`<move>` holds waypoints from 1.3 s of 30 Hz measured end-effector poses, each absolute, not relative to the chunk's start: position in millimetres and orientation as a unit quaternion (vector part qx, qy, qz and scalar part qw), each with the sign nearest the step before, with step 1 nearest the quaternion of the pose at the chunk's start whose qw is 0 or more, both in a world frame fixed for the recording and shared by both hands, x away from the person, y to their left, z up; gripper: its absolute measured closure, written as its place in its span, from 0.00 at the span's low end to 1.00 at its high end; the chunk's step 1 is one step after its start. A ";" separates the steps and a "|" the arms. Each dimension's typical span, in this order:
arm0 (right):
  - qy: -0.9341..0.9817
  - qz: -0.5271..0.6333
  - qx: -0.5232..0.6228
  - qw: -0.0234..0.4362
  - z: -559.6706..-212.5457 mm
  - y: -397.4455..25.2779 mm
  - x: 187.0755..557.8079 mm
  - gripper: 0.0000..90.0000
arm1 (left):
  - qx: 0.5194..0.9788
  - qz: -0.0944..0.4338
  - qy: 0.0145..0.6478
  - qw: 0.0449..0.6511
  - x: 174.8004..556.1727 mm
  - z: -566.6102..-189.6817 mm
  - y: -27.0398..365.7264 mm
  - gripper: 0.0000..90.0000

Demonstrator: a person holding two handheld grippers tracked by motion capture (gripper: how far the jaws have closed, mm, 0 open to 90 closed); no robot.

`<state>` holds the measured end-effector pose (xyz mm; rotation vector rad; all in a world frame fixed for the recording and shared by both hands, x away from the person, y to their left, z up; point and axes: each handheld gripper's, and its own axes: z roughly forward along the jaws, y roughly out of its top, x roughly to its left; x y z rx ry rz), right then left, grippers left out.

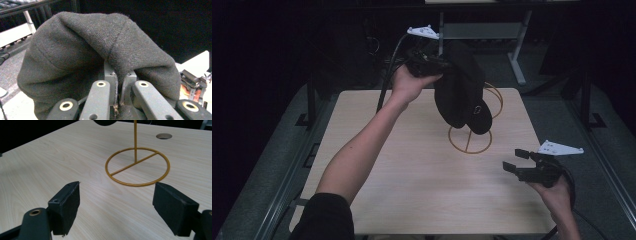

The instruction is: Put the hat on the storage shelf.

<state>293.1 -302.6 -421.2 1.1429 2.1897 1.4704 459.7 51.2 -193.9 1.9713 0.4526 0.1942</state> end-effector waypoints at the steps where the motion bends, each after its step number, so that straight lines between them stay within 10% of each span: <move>1: 0.754 0.507 0.395 0.132 -421.2 -302.9 293.0 0.24 | 0.826 0.081 0.189 0.525 461.1 -193.7 48.3 0.96; 31: 0.750 0.507 0.405 0.126 -428.0 -309.8 295.5 0.24 | 0.853 0.063 0.194 0.481 483.7 -214.2 -26.1 0.94; 39: 0.756 0.502 0.401 0.123 -429.9 -308.2 295.0 0.24 | 0.862 0.054 0.196 0.464 485.1 -228.3 -46.4 0.69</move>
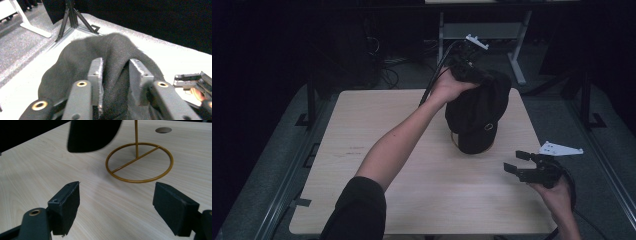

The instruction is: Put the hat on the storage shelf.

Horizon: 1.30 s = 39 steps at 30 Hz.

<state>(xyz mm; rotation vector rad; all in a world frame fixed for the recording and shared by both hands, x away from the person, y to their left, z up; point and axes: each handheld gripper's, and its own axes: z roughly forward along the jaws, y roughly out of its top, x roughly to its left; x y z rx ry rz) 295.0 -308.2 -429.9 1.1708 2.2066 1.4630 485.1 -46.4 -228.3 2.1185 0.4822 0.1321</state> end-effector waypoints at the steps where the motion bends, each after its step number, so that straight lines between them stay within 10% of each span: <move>1: 0.756 0.502 0.401 0.124 -430.3 -309.2 294.7 0.24 | 0.862 0.052 0.195 0.465 485.9 -228.0 -45.6 0.66; 10: 0.753 0.503 0.406 0.123 -430.5 -309.9 293.8 0.24 | 0.855 0.055 0.193 0.479 479.6 -221.2 -42.4 0.48; 39: 0.761 0.490 0.404 0.135 -432.3 -301.8 291.8 0.23 | 0.844 0.063 0.213 0.489 448.6 -221.6 19.0 0.38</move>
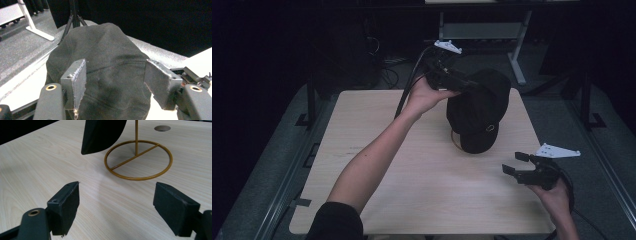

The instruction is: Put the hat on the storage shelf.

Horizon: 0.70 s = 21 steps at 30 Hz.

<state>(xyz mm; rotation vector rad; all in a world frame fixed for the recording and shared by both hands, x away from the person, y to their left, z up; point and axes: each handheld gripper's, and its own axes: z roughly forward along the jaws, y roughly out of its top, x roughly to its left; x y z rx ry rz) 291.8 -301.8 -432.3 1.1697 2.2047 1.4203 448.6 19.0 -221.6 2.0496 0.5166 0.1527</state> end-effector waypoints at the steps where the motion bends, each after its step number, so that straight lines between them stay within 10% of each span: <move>1: 0.761 0.491 0.402 0.135 -432.3 -301.3 292.0 0.23 | 0.843 0.065 0.213 0.489 447.5 -221.5 21.2 0.38; 21: 0.766 0.485 0.400 0.136 -432.2 -296.4 291.1 0.22 | 0.839 0.080 0.238 0.482 432.1 -243.4 63.4 0.31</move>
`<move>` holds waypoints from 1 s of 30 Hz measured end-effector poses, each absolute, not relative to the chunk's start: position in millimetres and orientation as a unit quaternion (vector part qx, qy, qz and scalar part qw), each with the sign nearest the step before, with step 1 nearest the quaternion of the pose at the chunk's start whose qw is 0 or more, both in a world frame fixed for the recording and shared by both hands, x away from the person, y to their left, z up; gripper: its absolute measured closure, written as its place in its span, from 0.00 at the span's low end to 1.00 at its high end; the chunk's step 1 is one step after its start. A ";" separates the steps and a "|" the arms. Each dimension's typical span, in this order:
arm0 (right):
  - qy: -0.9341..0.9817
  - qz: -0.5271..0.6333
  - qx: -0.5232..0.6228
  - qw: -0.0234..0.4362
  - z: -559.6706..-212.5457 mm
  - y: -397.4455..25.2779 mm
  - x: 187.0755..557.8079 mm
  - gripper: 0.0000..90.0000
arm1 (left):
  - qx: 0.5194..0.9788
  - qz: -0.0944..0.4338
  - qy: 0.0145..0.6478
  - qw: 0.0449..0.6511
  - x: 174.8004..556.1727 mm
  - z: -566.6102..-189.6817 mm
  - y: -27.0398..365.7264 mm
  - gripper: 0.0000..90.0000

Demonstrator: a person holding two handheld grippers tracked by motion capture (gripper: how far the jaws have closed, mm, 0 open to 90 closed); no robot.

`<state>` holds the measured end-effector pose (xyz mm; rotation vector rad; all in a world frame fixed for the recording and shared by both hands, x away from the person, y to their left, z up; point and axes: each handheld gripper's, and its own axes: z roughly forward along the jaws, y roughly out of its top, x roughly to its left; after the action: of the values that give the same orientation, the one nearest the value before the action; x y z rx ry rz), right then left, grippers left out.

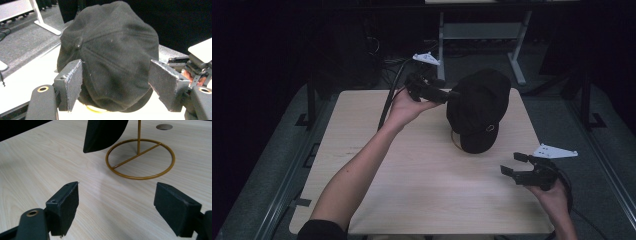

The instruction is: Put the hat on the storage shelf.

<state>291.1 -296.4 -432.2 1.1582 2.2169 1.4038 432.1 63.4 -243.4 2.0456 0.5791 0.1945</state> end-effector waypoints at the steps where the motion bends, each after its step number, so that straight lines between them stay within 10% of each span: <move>1: 0.765 0.486 0.401 0.136 -432.2 -295.8 291.0 0.21 | 0.839 0.080 0.241 0.482 430.8 -244.2 65.3 0.31; 30: 0.779 0.461 0.396 0.151 -431.6 -277.5 282.5 0.20 | 0.830 0.109 0.254 0.485 383.8 -269.1 139.6 0.30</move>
<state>282.5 -277.5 -431.6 1.1374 2.2385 1.3249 383.8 139.6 -269.1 2.0207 0.6182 0.2650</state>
